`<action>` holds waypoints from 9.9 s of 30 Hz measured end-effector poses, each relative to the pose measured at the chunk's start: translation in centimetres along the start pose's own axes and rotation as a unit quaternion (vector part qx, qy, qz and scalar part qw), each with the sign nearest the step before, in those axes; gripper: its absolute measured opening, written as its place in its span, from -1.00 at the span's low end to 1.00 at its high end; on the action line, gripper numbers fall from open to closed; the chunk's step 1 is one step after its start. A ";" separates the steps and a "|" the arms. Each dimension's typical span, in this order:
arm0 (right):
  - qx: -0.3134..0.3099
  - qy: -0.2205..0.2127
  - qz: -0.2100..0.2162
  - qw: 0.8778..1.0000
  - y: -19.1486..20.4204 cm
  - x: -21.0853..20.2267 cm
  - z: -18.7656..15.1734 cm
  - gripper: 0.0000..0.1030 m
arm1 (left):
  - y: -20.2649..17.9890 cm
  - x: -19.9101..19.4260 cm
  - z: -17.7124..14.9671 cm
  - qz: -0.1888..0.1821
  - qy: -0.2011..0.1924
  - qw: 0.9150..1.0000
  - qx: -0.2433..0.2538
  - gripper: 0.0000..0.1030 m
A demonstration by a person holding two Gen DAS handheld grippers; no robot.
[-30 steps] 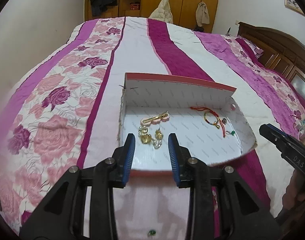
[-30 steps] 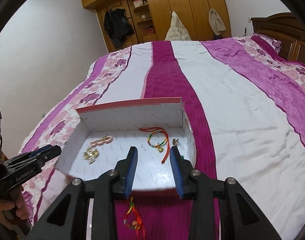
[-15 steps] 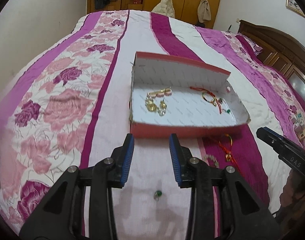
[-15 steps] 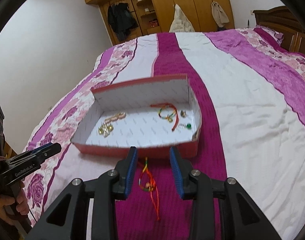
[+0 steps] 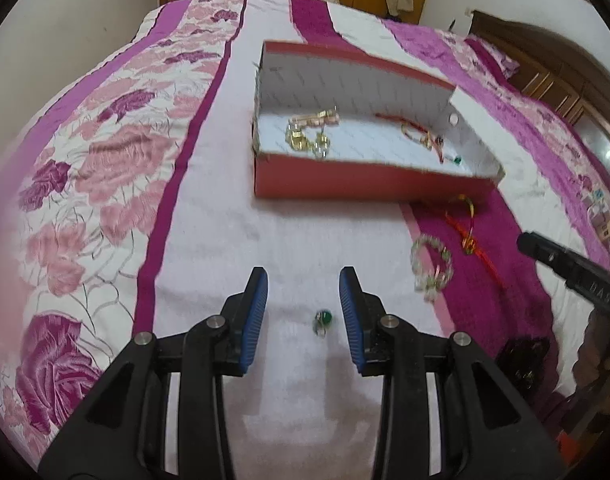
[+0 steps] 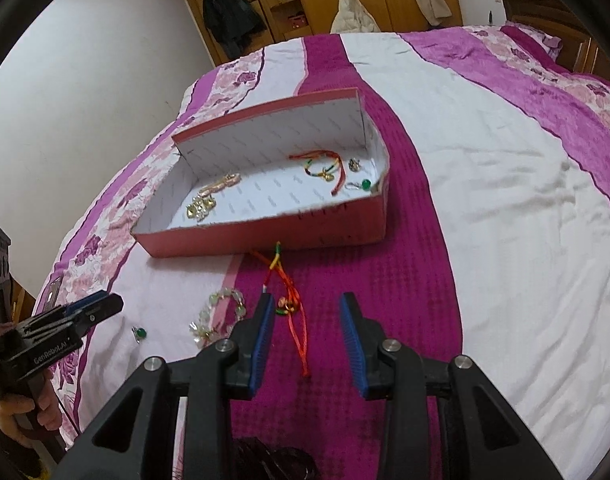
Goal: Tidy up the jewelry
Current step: 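Move the left tool to the green-bead earring while the right tool approaches the rainbow cord, then close the left tool on the green-bead earring while the right tool closes on the rainbow cord bracelet, then carry the green-bead earring and rainbow cord with both tools into the red box, then open the left tool then the right tool to release both items in the box, then lower the left tool onto the green crystal bead bracelet while the right tool moves toward the black feather clip, then close the left tool on the bead bracelet while the right tool grasps the black feather hair clip, then carry the bead bracelet and feather hair clip with both tools into the red box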
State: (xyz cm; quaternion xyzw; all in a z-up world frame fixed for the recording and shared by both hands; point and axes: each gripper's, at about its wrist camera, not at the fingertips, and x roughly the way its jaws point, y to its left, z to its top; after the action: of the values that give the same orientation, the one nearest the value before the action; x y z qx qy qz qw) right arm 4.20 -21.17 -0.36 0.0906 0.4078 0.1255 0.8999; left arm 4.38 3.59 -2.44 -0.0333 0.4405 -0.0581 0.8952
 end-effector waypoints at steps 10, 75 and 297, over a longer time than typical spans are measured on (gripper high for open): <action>0.006 0.008 0.004 1.000 -0.4 0.3 -0.9 -0.29 | -0.8 1.4 -1.7 -0.015 0.030 0.999 0.008 -0.46; -0.069 0.060 0.002 0.996 2.9 2.6 0.6 -0.88 | -1.1 -2.3 0.5 -0.052 -0.035 0.998 -0.030 -0.99; -0.054 -0.004 0.069 0.996 4.8 -5.0 -1.7 -0.09 | -3.2 -6.9 2.8 -0.047 -0.114 0.992 0.000 -1.00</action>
State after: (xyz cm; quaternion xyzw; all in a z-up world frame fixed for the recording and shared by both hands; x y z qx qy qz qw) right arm -1.03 -18.02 3.34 0.0705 0.3894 0.2089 0.8943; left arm 2.19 1.33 5.08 -0.0608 0.3339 -0.0961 0.9357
